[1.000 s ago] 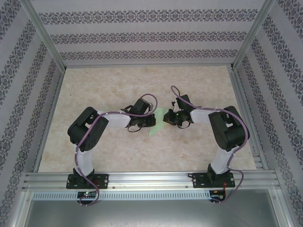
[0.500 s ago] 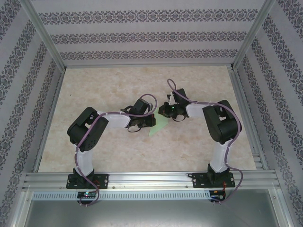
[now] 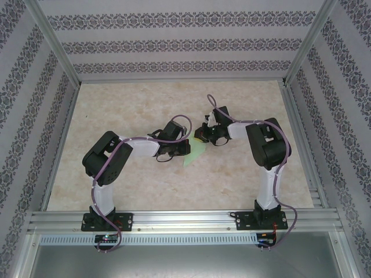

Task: Fold a paper plane with a square sheet of paper (pick it up from the middle)
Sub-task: Fourth fold the wing at the center of the table.

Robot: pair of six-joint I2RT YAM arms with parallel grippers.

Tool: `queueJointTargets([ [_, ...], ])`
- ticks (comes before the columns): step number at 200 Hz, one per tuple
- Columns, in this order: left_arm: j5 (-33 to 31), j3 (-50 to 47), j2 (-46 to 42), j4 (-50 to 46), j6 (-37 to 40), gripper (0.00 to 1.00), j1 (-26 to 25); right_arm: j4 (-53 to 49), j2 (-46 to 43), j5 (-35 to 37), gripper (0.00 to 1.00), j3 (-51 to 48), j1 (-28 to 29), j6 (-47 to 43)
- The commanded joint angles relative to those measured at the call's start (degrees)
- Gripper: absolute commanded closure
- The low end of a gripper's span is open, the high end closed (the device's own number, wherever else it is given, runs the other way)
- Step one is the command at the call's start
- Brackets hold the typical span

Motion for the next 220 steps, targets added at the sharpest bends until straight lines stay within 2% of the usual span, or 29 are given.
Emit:
queueJointTargets([
  [1, -0.9, -3.59, 1.16, -11.32, -0.39, 1.0, -0.19, 1.43, 2.56, 9.33, 0.94, 2.47, -4.65, -2.77],
  [46, -0.29, -2.97, 1.14, -11.38, 0.01, 1.0, -0.18, 0.83, 0.89, 8.33, 0.94, 4.8, -5.54, -3.56],
  [98, 0.28, -1.6, 1.03, -11.07, 0.79, 1.0, -0.25, 2.65, -8.25, 6.33, 0.93, -2.08, -1.9, -2.91],
  [130, 0.88, -0.76, 1.14, -11.03, 1.4, 1.0, -0.24, 2.95, -7.5, 7.27, 0.93, -4.71, 1.85, -1.79],
  [157, 1.86, -0.22, 0.29, -10.65, 1.74, 1.0, -0.17, 3.25, -4.7, 7.54, 0.93, -4.6, 2.12, -0.67],
  [192, 3.93, 1.12, -5.66, -7.52, 1.7, 0.76, 0.68, 1.58, -7.1, 8.19, 0.9, -4.37, 2.28, -0.09],
  [220, 0.5, 0.98, -11.1, -8.04, 1.89, 0.63, 2.24, -1.95, -12.61, 11.48, 0.78, -4.91, 2.29, 0.32],
])
